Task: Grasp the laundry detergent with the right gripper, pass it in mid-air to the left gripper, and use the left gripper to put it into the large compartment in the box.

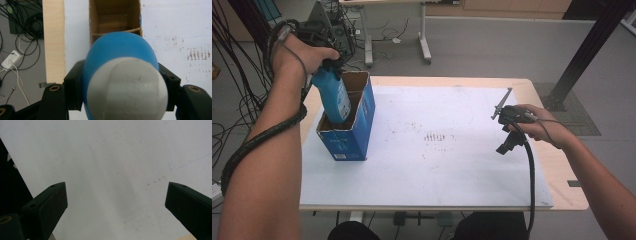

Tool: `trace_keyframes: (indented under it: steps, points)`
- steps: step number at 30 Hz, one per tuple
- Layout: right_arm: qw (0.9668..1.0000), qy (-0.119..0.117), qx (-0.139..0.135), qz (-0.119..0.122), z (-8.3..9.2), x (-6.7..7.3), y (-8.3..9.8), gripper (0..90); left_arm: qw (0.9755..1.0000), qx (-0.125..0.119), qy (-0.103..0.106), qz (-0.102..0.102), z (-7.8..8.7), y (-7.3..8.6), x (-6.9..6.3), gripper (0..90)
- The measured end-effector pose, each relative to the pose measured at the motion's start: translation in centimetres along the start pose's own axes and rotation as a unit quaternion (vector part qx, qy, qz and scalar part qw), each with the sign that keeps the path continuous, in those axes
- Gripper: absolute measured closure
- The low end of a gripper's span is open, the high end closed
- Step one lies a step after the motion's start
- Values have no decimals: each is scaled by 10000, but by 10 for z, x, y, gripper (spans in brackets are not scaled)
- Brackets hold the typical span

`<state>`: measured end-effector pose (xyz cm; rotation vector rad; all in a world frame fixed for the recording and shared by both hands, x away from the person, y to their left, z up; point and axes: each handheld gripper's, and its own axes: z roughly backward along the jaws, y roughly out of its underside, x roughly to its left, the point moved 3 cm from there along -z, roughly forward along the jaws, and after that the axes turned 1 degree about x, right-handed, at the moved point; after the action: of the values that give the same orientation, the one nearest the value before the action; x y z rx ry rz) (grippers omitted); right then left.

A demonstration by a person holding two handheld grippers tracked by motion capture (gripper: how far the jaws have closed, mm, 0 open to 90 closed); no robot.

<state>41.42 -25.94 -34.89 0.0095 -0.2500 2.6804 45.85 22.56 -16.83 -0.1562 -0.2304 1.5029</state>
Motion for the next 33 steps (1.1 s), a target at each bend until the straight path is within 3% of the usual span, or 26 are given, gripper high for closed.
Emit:
trace_keyframes:
  steps: [10, 33]
  points:
    - [10000, 55, 4, 14, 0, -2, 0, 46, 9999, 109, 107, 22, -27, 5, 0, 378]
    - [10000, 30, -48, -7, -3, -3, 4, 45, 9997, 214, 78, 18, -78, 16, -6, 378]
